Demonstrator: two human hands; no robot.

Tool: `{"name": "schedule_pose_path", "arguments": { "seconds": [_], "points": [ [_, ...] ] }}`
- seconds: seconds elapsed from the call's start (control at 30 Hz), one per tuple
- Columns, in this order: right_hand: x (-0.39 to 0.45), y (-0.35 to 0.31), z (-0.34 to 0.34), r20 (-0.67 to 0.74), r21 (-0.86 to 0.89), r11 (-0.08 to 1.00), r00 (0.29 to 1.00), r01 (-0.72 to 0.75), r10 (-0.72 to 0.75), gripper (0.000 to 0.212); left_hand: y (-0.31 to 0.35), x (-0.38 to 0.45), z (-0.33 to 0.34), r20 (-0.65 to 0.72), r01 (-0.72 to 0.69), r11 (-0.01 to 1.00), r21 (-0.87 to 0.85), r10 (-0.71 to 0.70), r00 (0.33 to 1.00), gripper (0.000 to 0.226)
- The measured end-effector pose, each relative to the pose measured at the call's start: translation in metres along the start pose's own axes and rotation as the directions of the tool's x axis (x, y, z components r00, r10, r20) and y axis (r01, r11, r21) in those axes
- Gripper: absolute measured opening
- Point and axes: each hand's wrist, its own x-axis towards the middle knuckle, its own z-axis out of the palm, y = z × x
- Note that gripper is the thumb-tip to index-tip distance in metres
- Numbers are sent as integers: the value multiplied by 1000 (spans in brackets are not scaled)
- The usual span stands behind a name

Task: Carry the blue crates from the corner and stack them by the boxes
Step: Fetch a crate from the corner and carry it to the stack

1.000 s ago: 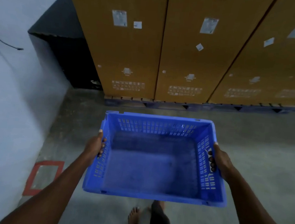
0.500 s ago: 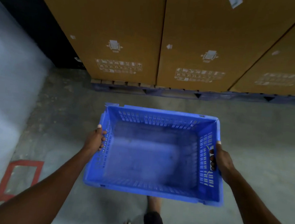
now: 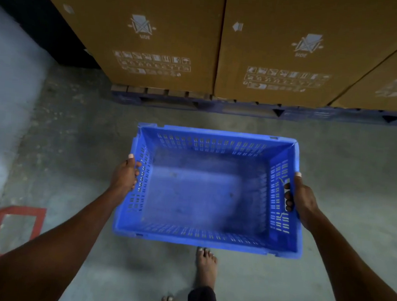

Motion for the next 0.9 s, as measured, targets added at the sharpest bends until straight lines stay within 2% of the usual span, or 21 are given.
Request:
{"name": "schedule_pose_path", "arguments": {
  "seconds": [0.37,0.53,0.73,0.9],
  "points": [
    [20,-16,3,-40,-33,999,998,42,-43,63,-7,8,11,-20,-8,999,-42,7,1000,48],
    [15,-13,4,-60,-55,996,995,72,-76,65,-13,8,6,13,-39,999,-17,39,999,48],
    [16,-13,2,-63,-69,996,996,63,-68,67,-7,13,7,43,-4,1000,3,4,999,48],
    [20,-11,2,-39,-95,994,998,54,-58,67,-5,13,12,-18,-8,1000,27,9,1000,46]
  ]
}}
